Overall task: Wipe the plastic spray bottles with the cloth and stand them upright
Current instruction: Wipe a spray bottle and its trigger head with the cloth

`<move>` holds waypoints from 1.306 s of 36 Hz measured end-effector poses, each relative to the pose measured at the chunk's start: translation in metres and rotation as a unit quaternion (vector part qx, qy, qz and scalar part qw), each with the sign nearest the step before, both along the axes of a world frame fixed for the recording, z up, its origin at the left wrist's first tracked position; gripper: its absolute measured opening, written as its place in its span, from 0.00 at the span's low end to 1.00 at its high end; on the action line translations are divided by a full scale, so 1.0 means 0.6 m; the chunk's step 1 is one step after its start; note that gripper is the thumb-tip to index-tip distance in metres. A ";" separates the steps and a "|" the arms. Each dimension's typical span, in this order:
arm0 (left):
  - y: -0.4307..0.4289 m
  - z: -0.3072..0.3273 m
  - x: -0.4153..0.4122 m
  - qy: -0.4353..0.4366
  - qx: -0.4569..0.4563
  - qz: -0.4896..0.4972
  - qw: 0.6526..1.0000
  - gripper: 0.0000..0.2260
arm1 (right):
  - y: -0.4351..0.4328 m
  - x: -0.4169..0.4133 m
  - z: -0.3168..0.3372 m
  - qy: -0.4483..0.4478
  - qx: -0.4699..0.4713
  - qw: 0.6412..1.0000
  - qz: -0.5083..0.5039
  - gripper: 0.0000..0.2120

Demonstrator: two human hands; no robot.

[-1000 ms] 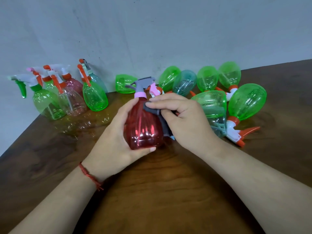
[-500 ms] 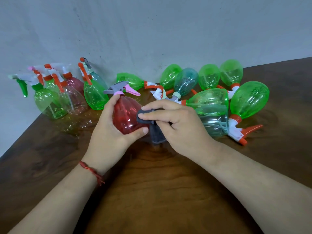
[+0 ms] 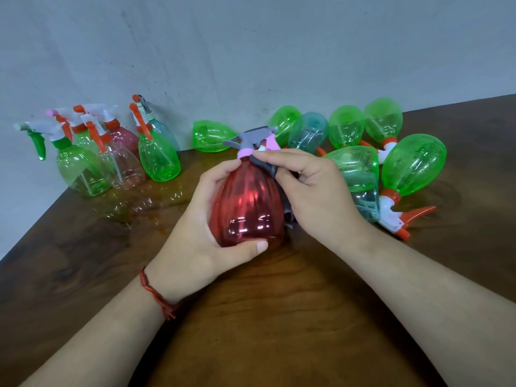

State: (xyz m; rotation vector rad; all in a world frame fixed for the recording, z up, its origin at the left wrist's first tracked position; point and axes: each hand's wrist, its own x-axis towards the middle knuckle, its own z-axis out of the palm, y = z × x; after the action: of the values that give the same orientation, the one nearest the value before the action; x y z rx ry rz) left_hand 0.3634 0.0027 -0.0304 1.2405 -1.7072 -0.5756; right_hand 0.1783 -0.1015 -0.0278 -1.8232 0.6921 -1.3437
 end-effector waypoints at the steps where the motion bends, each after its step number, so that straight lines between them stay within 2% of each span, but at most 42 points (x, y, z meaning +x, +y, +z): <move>1: -0.001 0.000 0.001 0.006 0.004 -0.010 1.000 0.48 | 0.001 -0.001 0.002 -0.005 -0.002 1.000 -0.003 0.20; 6: -0.004 -0.003 0.005 -0.018 0.019 -0.007 1.000 0.48 | 0.006 0.001 0.001 0.008 -0.037 0.999 -0.008 0.18; 11: -0.005 -0.002 0.009 -0.049 -0.023 0.075 0.996 0.51 | 0.010 0.002 0.000 0.035 -0.071 0.997 0.018 0.19; 17: -0.019 -0.003 0.044 0.008 -0.040 0.189 0.981 0.50 | 0.029 0.007 -0.008 0.113 -0.169 0.978 0.046 0.21; 22: -0.020 -0.002 0.039 0.019 -0.030 0.190 0.981 0.49 | 0.033 0.006 -0.010 0.129 -0.209 0.969 0.011 0.20; 27: -0.009 0.002 0.024 -0.030 -0.019 0.134 0.990 0.50 | 0.026 0.008 -0.012 0.078 -0.151 0.985 -0.004 0.19; 31: -0.002 0.005 0.007 -0.043 -0.018 0.072 0.996 0.51 | 0.012 0.009 -0.007 0.008 -0.026 1.000 0.002 0.21; 37: -0.001 0.003 0.006 0.023 -0.015 0.029 0.999 0.51 | 0.020 0.001 0.011 -0.047 0.060 0.996 0.035 0.19; 42: -0.002 0.006 0.008 -0.026 -0.015 0.037 0.999 0.52 | 0.022 0.013 0.005 -0.079 0.180 0.977 0.087 0.18; 47: 0.002 0.013 0.006 -0.051 -0.019 0.013 0.998 0.52 | 0.018 0.009 0.009 -0.097 0.164 0.976 0.107 0.17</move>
State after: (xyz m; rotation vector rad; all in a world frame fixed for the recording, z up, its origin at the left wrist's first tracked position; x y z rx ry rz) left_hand 0.3667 0.0039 -0.0226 1.2815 -1.7755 -0.4696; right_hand 0.1836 -0.0905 -0.0226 -1.4373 0.5579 -1.1677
